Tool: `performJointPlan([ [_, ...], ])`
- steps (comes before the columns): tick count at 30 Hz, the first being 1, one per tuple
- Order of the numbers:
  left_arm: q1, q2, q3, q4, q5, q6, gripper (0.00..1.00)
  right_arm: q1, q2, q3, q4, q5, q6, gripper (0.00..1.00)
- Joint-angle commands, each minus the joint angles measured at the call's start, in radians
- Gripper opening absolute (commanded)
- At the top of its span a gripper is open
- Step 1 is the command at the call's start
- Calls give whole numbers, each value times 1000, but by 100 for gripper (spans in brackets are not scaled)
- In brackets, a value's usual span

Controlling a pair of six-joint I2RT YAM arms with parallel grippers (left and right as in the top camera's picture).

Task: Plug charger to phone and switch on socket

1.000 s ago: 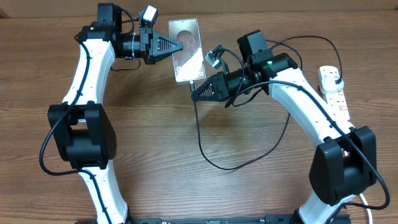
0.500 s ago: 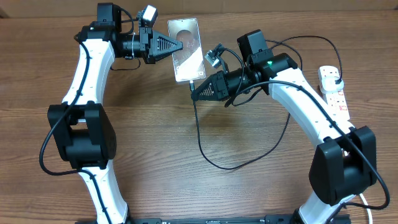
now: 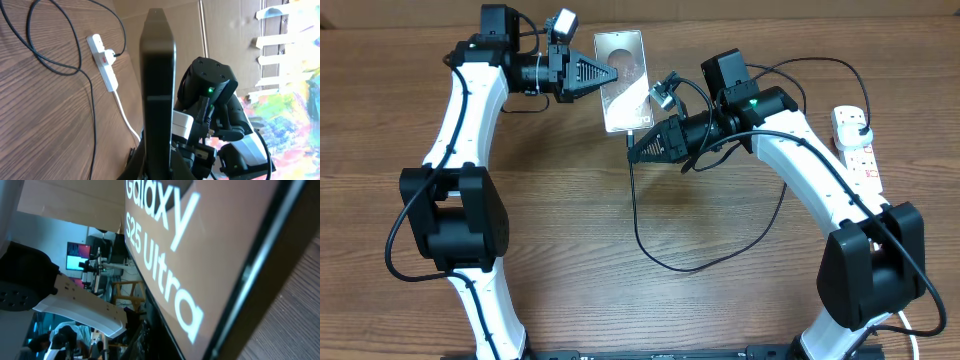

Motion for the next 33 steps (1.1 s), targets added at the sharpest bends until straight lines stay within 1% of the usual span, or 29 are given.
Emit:
performJointPlan([
  [1,-19,-38,2,-5,69,-2,4,-5,2,3,26,-17,6,4],
  [13,-19,-38,2,-5,69,-2,4,-65,2,3,31,-17,25,4],
  [21,-21,-38,2,-5,69,-2,4,-65,2,3,69,-17,55,4],
  [33,-28,-38,2,-6,69,-1,4,-65,2,3,68,-17,55,4],
])
